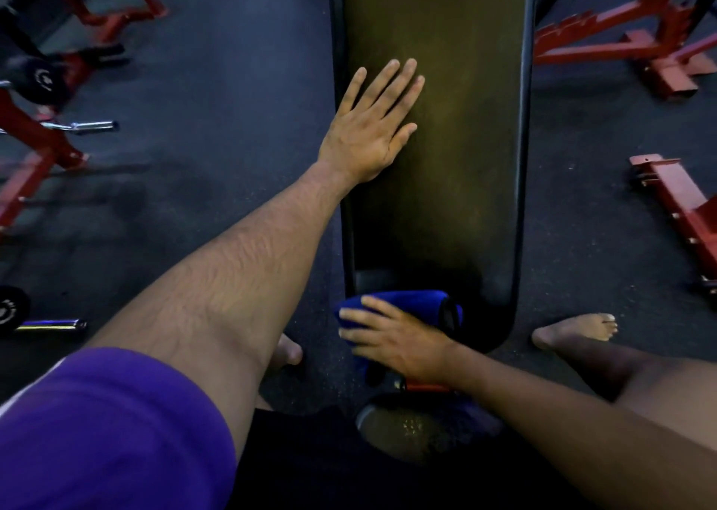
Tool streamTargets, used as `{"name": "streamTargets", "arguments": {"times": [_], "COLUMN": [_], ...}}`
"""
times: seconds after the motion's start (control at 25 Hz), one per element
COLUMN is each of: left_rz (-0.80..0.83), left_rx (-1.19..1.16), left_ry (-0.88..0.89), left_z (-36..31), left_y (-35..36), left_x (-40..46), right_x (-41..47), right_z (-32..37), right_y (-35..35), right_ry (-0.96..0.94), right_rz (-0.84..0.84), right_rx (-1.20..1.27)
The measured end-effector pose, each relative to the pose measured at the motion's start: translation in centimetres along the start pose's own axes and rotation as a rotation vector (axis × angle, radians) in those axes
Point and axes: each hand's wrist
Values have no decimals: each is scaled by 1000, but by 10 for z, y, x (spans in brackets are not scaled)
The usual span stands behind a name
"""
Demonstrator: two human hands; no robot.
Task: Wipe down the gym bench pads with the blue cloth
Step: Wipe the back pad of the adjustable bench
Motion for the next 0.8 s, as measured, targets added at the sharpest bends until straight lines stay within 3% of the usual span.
{"name": "streamTargets", "arguments": {"times": [0.12, 0.2, 0.28, 0.48, 0.56, 0.68, 0.72, 0.8], "left_rz": [19, 15, -12, 49, 64, 60, 62, 73], "left_rx": [6, -22, -17, -3, 14, 37, 44, 37], "left_ry": [-22, -55, 20, 424, 465, 454, 456, 468], "left_z": [-5, -17, -42, -96, -97, -95, -95, -96], "left_y": [-4, -8, -4, 26, 35, 38, 38, 37], "left_x": [-3, -8, -24, -82, -86, -86, -85, -85], "right_x": [-24, -32, -27, 3, -15, -78, -97, -104], "right_z": [34, 48, 56, 73, 72, 40, 31, 31], "right_y": [25, 28, 19, -16, -16, -15, -13, -8], "right_ry": [-57, 10, 169, 584, 856, 1485, 1623, 1788], "right_rz": [119, 98, -24, -420, -703, -1241, -1300, -1198], "right_rx": [-51, -39, 96, 492, 697, 870, 829, 724]}}
Point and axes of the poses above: each hand's wrist, its own x-axis towards the middle knuckle, its own y-axis out of the palm, z = x × y, and after that the axes turned 7 degrees about z, right-handed
